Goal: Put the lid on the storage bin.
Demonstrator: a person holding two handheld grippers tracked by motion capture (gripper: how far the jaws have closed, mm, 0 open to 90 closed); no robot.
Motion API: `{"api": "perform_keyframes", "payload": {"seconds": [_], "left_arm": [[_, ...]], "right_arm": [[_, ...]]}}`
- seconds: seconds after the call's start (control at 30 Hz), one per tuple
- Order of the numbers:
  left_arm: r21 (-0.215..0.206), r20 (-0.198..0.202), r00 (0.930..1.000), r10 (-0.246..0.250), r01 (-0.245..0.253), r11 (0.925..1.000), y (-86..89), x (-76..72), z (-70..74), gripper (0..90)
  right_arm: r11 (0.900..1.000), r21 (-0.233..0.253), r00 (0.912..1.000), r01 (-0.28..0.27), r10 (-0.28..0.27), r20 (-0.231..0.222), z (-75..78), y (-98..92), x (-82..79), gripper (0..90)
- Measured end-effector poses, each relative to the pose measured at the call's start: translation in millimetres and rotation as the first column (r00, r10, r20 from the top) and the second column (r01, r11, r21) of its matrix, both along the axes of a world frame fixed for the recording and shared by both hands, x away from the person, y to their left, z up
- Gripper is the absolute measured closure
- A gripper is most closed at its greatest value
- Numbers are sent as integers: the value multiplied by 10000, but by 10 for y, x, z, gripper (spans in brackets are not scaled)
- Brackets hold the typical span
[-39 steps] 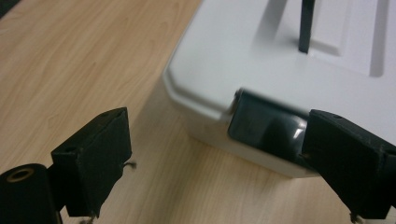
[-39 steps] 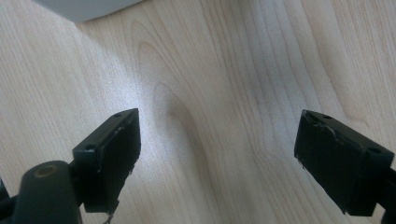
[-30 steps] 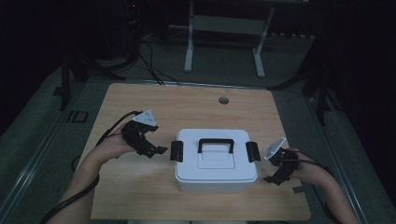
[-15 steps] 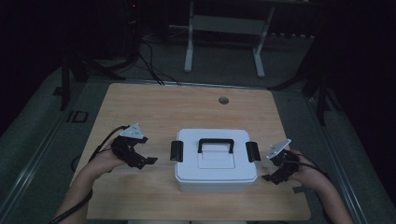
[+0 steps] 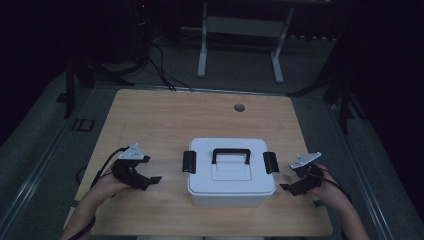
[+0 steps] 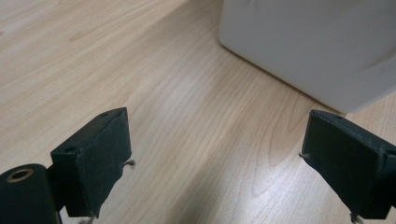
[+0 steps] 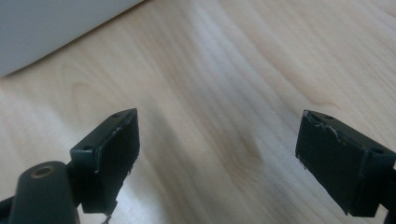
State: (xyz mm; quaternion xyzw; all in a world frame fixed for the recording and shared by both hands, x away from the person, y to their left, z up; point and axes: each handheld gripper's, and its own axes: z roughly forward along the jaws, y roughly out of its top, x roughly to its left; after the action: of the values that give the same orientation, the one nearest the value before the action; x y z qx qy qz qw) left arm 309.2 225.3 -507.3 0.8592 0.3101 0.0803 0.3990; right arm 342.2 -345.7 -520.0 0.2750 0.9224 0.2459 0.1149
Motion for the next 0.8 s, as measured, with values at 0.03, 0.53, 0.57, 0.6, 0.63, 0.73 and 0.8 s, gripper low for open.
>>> {"api": "perform_keyframes", "payload": {"seconds": [0.03,0.53,0.57,0.6,0.63,0.73,0.8], "left_arm": [[-35,-43,10000,88,-88,10000,19,-27,-54,83],[-187,323,9969,716,-710,9973,98,-174,-321,83],[-257,404,9958,825,-815,9963,107,-183,-329,83],[-244,423,9949,915,-905,9956,116,-189,-340,83],[-279,499,9932,1048,-1035,9942,122,-197,-356,83],[-332,493,9912,1232,-1216,9920,147,-200,-391,83],[-539,453,9896,1366,-1342,9895,168,-209,-415,83]], "right_arm": [[9998,73,9998,170,-171,115,-8,-8,-1,134],[9623,1521,9616,2254,-2448,1238,-173,-52,-45,128],[9570,1605,9556,2416,-2634,1322,-183,-50,-49,125],[9521,1688,9507,2549,-2786,1359,-191,-46,-53,124],[9477,1724,9461,2686,-2931,1376,-198,-46,-57,124],[9315,1998,9309,3040,-3350,1453,-218,-64,-66,123],[9253,2050,9247,3191,-3513,1464,-224,-73,-68,123]]}}
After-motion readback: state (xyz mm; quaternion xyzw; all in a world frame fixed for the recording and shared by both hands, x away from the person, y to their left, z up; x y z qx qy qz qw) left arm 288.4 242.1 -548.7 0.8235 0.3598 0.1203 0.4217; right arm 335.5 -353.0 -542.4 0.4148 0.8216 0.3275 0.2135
